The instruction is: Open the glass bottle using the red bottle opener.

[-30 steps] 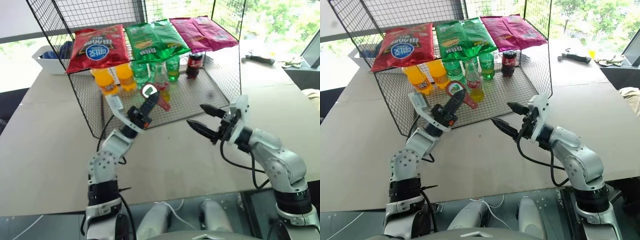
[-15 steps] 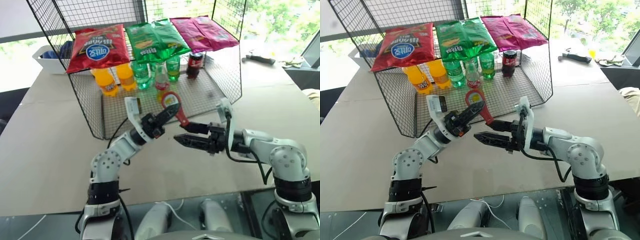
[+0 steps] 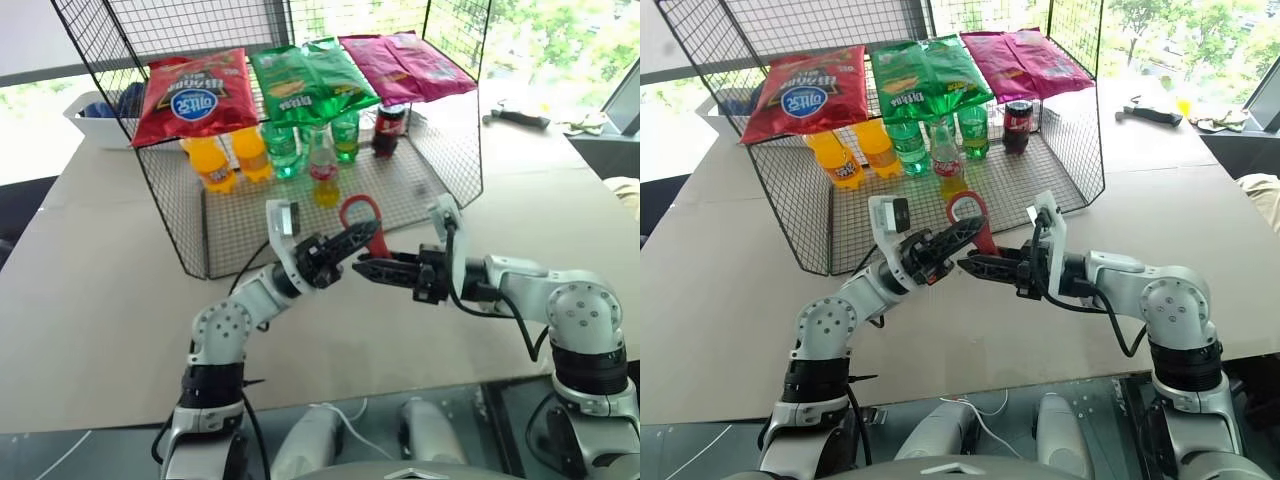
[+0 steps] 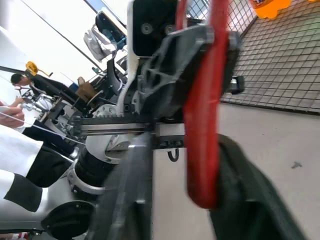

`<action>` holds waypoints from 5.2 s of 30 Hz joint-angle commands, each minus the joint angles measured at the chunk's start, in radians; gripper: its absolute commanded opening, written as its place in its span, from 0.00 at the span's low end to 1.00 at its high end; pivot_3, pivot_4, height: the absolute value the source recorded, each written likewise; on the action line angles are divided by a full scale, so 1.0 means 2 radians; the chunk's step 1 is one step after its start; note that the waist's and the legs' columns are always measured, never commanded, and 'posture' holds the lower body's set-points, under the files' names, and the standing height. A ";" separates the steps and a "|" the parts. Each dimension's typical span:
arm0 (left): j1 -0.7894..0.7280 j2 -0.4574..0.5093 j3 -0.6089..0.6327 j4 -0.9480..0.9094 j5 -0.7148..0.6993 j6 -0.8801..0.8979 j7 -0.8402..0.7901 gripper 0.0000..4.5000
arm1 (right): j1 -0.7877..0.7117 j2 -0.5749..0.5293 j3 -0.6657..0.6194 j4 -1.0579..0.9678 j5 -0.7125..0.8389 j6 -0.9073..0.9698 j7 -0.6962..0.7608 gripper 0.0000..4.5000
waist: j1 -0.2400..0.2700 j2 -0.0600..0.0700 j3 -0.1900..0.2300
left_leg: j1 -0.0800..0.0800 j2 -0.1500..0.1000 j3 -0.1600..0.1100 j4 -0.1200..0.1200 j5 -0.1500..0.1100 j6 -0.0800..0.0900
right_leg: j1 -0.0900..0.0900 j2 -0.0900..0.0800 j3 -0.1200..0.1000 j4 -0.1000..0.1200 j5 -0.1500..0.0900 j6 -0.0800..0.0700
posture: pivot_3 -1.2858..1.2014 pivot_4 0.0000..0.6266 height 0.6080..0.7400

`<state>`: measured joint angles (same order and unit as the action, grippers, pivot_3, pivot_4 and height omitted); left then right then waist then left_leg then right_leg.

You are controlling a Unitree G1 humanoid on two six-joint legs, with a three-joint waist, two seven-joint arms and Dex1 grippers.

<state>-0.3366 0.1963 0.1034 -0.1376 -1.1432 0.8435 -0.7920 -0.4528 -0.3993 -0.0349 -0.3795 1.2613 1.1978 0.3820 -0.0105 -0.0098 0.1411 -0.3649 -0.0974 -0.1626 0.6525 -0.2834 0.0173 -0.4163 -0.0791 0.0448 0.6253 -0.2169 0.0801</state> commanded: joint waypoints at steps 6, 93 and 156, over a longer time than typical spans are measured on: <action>-0.003 0.013 0.004 0.006 -0.012 0.027 0.013 0.00 | -0.004 -0.009 0.019 -0.024 0.033 0.010 0.024 0.01 | 0.000 0.000 0.000 | 0.000 0.000 0.000 0.000 0.000 0.000 | 0.000 0.000 0.000 0.000 0.000 0.000 | 0.52 0.24 1.00; -0.402 -0.056 -0.006 0.682 0.573 -0.590 0.300 0.62 | 0.073 -0.014 -0.002 -0.041 -0.477 -0.407 -0.009 0.00 | 0.011 -0.002 0.002 | -0.002 -0.001 0.001 0.001 0.000 0.000 | -0.002 0.000 0.000 0.001 0.000 0.000 | 0.52 0.24 1.00; 0.005 0.031 -0.087 -0.007 0.370 -0.348 -0.021 0.57 | 0.057 0.006 -0.021 0.019 -0.510 -0.460 -0.003 0.00 | -0.001 -0.002 0.001 | -0.002 0.000 0.005 0.002 0.000 0.000 | -0.004 0.000 0.004 0.004 0.000 0.000 | 0.52 0.24 1.00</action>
<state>-0.3238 0.2531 -0.0569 -0.1254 -0.4106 0.1783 -0.8176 -0.3152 -0.3791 -0.0568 -0.3255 0.2417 0.3016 0.3712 -0.0125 -0.0135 0.1440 -0.3685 -0.0980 -0.1534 0.6561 -0.2835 0.0179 -0.4250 -0.0787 0.0529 0.6334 -0.2166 0.0805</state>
